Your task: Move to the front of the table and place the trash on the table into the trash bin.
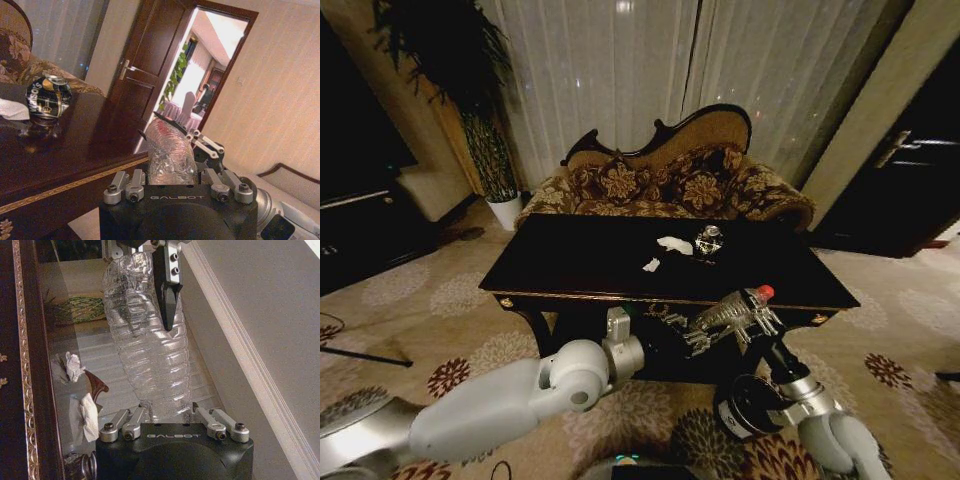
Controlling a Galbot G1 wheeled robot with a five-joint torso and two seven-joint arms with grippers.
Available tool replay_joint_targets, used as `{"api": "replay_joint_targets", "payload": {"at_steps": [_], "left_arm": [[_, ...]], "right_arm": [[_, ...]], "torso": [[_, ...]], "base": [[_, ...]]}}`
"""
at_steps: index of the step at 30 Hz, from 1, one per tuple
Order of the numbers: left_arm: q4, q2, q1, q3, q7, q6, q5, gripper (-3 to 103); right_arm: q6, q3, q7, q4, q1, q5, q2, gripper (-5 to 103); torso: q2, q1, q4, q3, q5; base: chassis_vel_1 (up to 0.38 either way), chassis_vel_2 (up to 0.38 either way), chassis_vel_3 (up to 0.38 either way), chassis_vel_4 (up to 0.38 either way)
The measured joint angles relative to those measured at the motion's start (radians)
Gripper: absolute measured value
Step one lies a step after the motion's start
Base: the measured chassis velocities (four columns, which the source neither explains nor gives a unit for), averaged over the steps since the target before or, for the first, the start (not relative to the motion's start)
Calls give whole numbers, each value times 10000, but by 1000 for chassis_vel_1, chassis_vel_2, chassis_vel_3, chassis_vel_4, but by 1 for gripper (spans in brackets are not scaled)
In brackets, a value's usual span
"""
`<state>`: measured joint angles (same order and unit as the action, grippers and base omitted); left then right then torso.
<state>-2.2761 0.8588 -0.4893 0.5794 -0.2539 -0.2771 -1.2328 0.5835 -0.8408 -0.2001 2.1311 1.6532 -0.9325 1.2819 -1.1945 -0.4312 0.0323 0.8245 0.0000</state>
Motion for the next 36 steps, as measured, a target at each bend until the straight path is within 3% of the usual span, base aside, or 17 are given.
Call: {"api": "replay_joint_targets", "payload": {"at_steps": [3,7,19,23,24,28,36], "left_arm": [[-14,-8,12,-116,-4,-22,36,43],[-184,-170,165,-321,-39,-26,218,64],[-1019,-1197,232,-979,-66,-46,308,98],[-1220,-1732,-1055,-2418,-20,277,906,100],[-1220,-1732,-1055,-2418,-20,277,906,100],[-1461,-2290,-2972,-4924,205,435,1320,100],[-1618,-2738,-3906,-7052,6,732,1283,100]], "right_arm": [[12,8,-7,-47,-30,24,-39,30],[10,-23,-22,-125,-31,168,-145,27],[-12,-78,-42,-326,-160,471,-312,25],[-66,19,-44,-457,-152,733,-308,25],[-66,19,-44,-457,-152,733,-308,25],[-169,89,-62,-717,-200,1142,-388,25],[-394,10,-70,-807,-172,1866,-525,25]], "torso": [[0,0,0,0,0],[0,0,0,0,0],[0,0,-1,0,-1],[0,0,0,0,-2],[0,0,0,0,-2],[0,0,-3,0,-4],[0,0,-3,-1,1]], "base": [[0,0,0,0],[0,0,0,0],[0,0,0,0],[0,0,0,0],[0,0,0,0],[0,0,0,0],[0,0,0,0]]}}
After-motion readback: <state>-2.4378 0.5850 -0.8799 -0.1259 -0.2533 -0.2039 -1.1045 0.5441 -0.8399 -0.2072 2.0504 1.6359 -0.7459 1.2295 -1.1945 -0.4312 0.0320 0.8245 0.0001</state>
